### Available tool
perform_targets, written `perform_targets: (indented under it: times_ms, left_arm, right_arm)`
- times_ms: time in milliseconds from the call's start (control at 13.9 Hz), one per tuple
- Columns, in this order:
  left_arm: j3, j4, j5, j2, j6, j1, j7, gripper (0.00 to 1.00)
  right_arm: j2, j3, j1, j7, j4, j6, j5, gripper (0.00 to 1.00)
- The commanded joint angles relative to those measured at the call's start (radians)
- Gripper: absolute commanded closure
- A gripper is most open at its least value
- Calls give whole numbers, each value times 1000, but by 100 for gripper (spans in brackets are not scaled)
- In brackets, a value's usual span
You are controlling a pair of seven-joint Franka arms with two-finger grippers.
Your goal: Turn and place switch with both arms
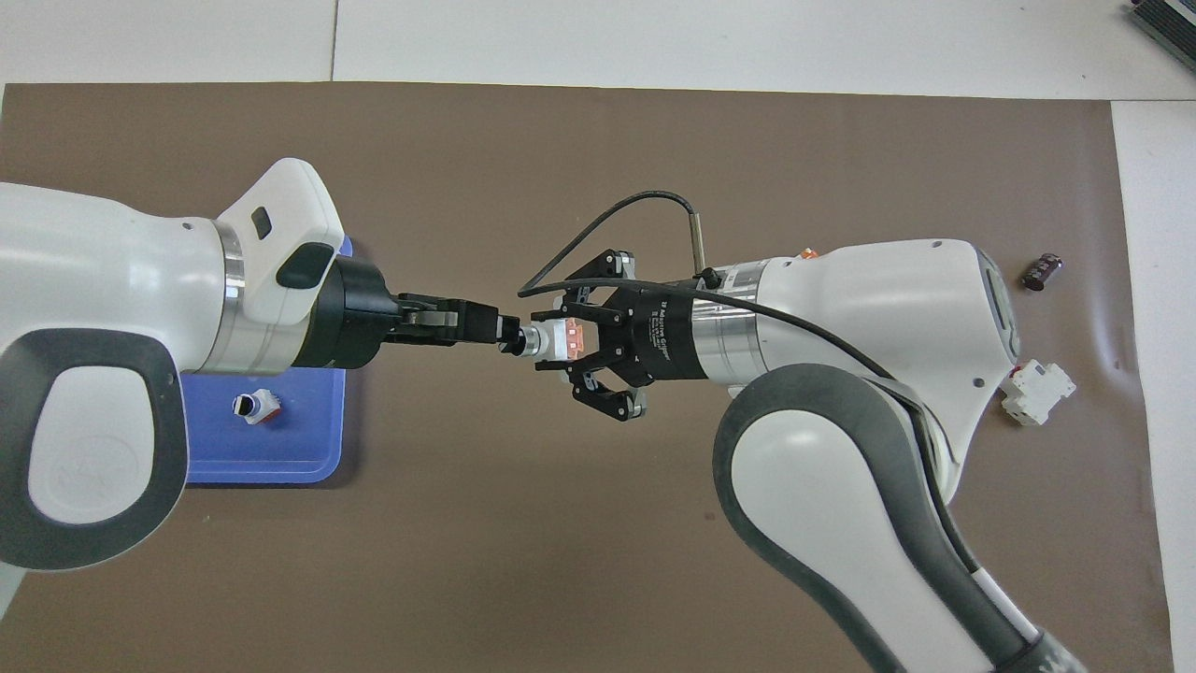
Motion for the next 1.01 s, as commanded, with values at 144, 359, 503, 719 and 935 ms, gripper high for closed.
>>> perform_targets:
  times_ms: [144,359,503,719,935]
  left_arm:
    - [5,-28,16,-19,45,-38,11,63]
    - [5,-33,36,-19,47,-37,12,70]
    - [5,-34,47,-19,50,-37,14,72]
    - [5,-33,47,-19,54,-38,14,74]
    - [5,-33,47,-19,62,-41,14,80]
  right_arm:
    - [-3,1,5,1,-2,22,21,100]
    - [-3,1,5,1,-3,36,21,100]
    - [-3,1,5,3,-2,41,21,100]
    - [-3,1,5,3,-2,41,21,100]
    - [-3,1,5,1,-1,41,21,100]
